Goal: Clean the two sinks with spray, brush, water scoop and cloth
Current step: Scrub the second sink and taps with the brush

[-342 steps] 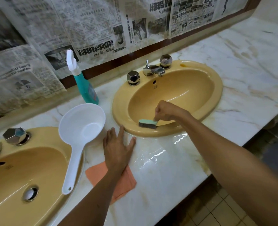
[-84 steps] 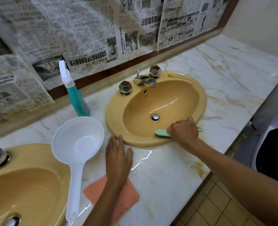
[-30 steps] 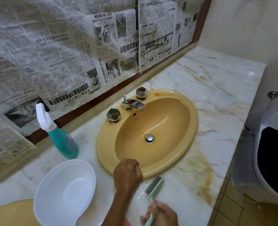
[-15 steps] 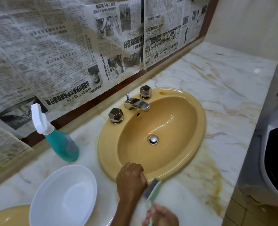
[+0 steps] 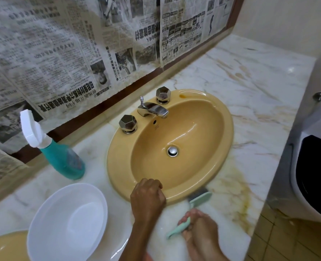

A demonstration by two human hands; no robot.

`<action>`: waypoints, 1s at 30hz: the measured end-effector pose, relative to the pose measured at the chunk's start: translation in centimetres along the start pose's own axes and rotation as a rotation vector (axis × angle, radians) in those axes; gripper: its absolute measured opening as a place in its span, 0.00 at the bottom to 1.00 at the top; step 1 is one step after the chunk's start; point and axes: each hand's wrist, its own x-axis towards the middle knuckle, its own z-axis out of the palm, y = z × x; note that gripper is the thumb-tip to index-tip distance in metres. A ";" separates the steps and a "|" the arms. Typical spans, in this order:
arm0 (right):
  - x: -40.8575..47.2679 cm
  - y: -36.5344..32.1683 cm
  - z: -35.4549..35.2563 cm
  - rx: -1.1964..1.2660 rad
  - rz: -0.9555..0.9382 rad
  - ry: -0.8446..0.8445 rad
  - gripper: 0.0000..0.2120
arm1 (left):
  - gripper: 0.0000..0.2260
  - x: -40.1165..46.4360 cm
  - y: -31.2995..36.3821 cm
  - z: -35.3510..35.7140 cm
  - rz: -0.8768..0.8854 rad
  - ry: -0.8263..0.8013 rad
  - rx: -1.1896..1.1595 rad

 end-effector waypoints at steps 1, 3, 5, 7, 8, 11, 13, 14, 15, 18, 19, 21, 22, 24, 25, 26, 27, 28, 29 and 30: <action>0.5 -0.9 -0.2 0.005 -0.030 0.025 0.13 | 0.11 0.0 0.0 0.0 -0.001 -0.002 -0.003; 0.4 -0.6 -0.6 -0.049 -0.017 0.004 0.12 | 0.11 0.0 0.0 -0.1 0.000 -0.015 -0.004; -0.9 1.6 -0.9 -0.176 0.053 -0.089 0.12 | 0.11 0.1 0.1 -0.1 0.003 -0.026 0.003; -2.9 2.6 -1.0 -0.301 0.101 -0.185 0.10 | 0.11 0.0 0.1 -0.2 -0.004 -0.038 0.002; -3.7 2.2 -1.2 -0.370 0.083 -0.227 0.09 | 0.11 0.0 0.1 -0.3 -0.008 -0.041 0.001; -4.3 -1.2 -2.7 -0.666 -0.081 -0.281 0.07 | 0.10 0.1 0.2 -0.4 -0.016 -0.047 -0.001; -3.1 -3.4 -4.3 -0.847 -0.285 -0.213 0.08 | 0.11 0.1 0.3 -0.6 -0.015 -0.035 -0.014; -2.1 -4.0 -4.9 -0.915 -0.379 -0.164 0.07 | 0.11 0.1 0.2 -0.5 -0.015 -0.028 -0.012; -1.1 -4.4 -5.4 -0.980 -0.475 -0.109 0.08 | 0.11 0.2 0.3 -0.6 -0.019 -0.026 -0.013; 0.0 -3.5 -6.2 -1.141 -0.744 -0.083 0.05 | 0.11 0.1 0.3 -0.6 -0.039 -0.038 -0.002; -0.1 -2.7 -6.2 -1.180 -0.811 -0.147 0.08 | 0.11 0.0 0.3 -0.5 -0.047 -0.042 0.000; -0.3 -0.9 -6.5 -1.260 -0.902 -0.326 0.10 | 0.11 -0.1 0.2 -0.3 -0.061 -0.047 -0.005; -0.2 -0.7 -6.5 -1.281 -0.938 -0.370 0.11 | 0.11 -0.1 0.2 -0.3 -0.071 -0.054 -0.008; 0.9 -2.1 -6.0 -1.278 -1.006 -0.299 0.11 | 0.08 -0.2 0.4 -0.3 -0.100 -0.069 -0.006; 1.5 -3.3 -5.7 -1.258 -1.029 -0.213 0.08 | 0.06 -0.3 0.6 -0.4 -0.113 -0.073 -0.003; 2.3 -4.7 -5.4 -1.233 -1.045 -0.118 0.04 | 0.05 -0.4 0.6 -0.5 -0.121 -0.074 -0.001; 2.7 -5.9 -5.1 -1.215 -1.050 -0.031 0.03 | 0.04 -0.4 0.7 -0.5 -0.123 -0.077 0.001; 3.0 -6.6 -4.9 -1.216 -1.063 0.021 0.03 | 0.04 -0.4 0.7 -0.5 -0.119 -0.082 0.005; 2.8 -6.8 -4.6 -1.242 -1.070 0.026 0.04 | 0.04 -0.3 0.7 -0.5 -0.114 -0.087 0.010; 2.6 -6.3 -4.5 -1.294 -1.097 -0.012 0.04 | 0.04 -0.3 0.7 -0.4 -0.109 -0.087 0.015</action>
